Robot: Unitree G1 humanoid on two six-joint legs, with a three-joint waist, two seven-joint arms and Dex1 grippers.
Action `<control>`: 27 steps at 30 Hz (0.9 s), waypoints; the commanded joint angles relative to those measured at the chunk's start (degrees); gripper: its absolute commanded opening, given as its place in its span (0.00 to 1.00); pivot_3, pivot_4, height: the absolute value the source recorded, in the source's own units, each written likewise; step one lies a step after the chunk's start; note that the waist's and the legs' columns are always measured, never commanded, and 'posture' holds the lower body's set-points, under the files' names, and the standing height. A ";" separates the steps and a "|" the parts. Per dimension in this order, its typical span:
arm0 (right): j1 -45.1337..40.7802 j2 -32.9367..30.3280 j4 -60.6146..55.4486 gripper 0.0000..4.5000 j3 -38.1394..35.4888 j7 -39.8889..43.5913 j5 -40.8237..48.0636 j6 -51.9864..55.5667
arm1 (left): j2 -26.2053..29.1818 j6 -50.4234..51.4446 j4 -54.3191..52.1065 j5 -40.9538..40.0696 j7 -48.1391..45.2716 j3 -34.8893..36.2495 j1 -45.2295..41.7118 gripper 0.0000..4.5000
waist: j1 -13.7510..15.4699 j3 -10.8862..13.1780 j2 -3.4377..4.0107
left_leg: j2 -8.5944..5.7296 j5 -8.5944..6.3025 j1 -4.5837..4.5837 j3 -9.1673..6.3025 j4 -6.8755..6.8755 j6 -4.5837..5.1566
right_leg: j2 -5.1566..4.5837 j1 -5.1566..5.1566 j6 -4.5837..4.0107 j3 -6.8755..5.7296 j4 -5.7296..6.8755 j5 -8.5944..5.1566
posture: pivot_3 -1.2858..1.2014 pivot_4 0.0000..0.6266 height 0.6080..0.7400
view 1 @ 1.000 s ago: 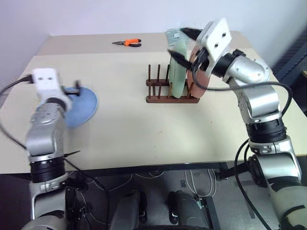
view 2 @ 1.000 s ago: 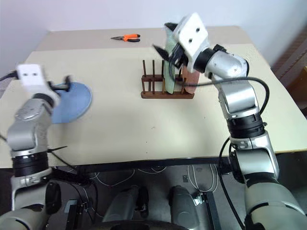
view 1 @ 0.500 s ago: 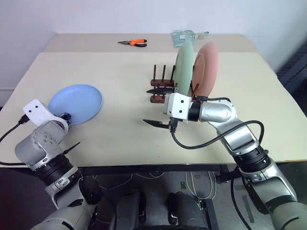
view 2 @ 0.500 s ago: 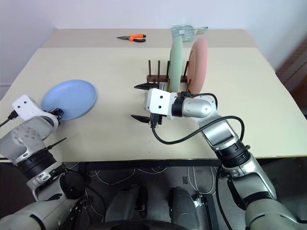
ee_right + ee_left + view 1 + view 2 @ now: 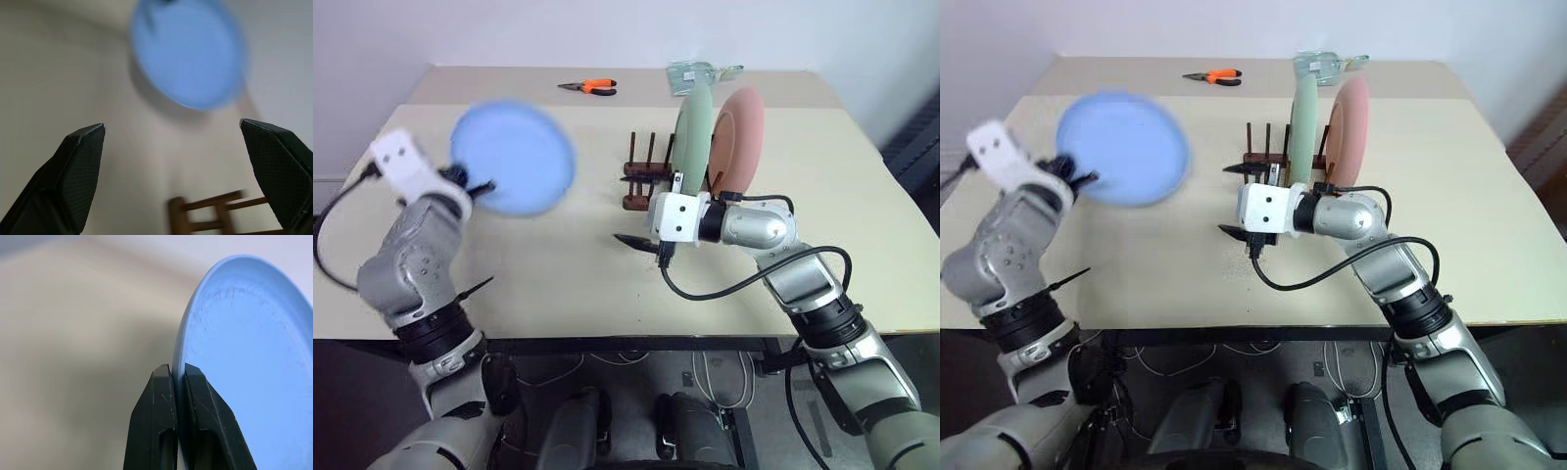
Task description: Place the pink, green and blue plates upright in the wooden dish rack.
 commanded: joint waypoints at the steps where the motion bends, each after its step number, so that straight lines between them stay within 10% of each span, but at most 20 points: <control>1: -3.29 1.27 3.17 1.00 0.10 -4.31 -5.39 -5.64 | 1.64 1.80 -3.55 -2.01 -1.67 -3.89 -1.26 0.02 | -0.81 0.00 0.00 | 0.01 0.02 0.02 0.00 -0.02 0.00 | 0.03 0.00 0.00 0.00 0.00 0.00 | 0.52 0.24 1.00; 15: -7.88 5.07 13.28 1.00 4.25 -10.48 -17.83 -16.88 | 0.15 12.26 -7.13 -9.85 -0.55 -3.34 -8.26 0.02 | -1.10 0.02 0.00 | 0.14 0.27 0.05 -0.03 -0.04 -0.07 | 0.19 -0.01 -0.06 0.01 0.10 -0.01 | 0.52 0.24 1.00; 25: -9.08 5.37 14.63 0.04 3.22 -14.45 -21.64 -19.01 | 0.03 13.82 -8.48 -12.07 -0.45 -3.42 -7.39 0.00 | -1.16 0.02 0.01 | 0.14 0.28 0.05 -0.04 -0.04 -0.07 | 0.22 -0.01 -0.06 0.01 0.10 -0.01 | 0.52 0.24 1.00; 27: -9.43 5.32 14.97 0.00 3.23 -15.09 -22.29 -19.63 | -0.43 12.29 -8.59 -12.79 -0.57 -2.37 -7.45 0.15 | -1.19 0.03 0.00 | 0.14 0.28 0.06 -0.04 -0.04 -0.07 | 0.22 -0.01 -0.06 0.01 0.10 -0.01 | 0.52 0.24 1.00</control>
